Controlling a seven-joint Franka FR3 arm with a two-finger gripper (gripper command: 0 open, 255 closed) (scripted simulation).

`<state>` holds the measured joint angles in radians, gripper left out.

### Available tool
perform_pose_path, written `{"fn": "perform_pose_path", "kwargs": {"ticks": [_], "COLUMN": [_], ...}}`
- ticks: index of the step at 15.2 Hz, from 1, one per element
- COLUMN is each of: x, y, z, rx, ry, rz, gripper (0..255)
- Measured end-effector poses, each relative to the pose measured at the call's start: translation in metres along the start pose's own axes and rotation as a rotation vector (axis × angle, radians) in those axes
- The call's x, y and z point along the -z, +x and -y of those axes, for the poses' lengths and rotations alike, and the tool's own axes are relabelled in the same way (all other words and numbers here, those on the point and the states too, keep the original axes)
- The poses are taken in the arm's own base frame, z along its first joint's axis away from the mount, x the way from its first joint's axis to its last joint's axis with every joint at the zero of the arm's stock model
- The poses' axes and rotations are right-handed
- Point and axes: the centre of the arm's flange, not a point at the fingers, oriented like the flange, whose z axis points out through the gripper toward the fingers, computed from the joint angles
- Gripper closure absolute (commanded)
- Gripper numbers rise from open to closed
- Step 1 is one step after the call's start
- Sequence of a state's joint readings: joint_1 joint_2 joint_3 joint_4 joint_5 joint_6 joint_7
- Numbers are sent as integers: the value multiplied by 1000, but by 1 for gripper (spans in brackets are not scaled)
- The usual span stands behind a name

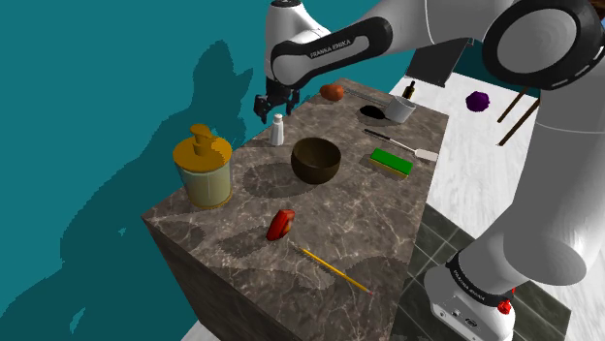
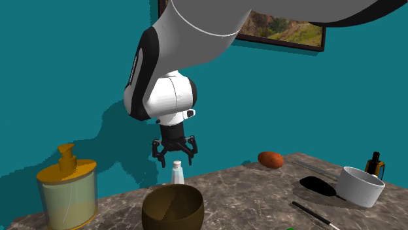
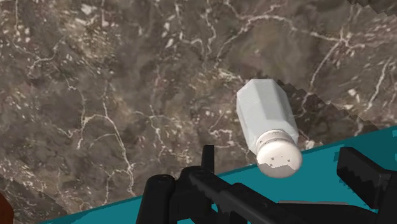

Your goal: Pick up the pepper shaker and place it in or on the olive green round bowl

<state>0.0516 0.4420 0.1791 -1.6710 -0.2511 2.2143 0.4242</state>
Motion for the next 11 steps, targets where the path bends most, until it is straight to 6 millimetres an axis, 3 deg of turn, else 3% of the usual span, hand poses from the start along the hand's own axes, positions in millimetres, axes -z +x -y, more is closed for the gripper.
{"fn": "perform_pose_path", "kwargs": {"ticks": [5, 6, 11], "x": [-2, -2, -2], "y": [0, 0, 0], "z": [0, 0, 0], "rx": [0, 0, 0], "ry": [0, 0, 0], "rz": [0, 0, -1], "gripper": [0, 255, 255]}}
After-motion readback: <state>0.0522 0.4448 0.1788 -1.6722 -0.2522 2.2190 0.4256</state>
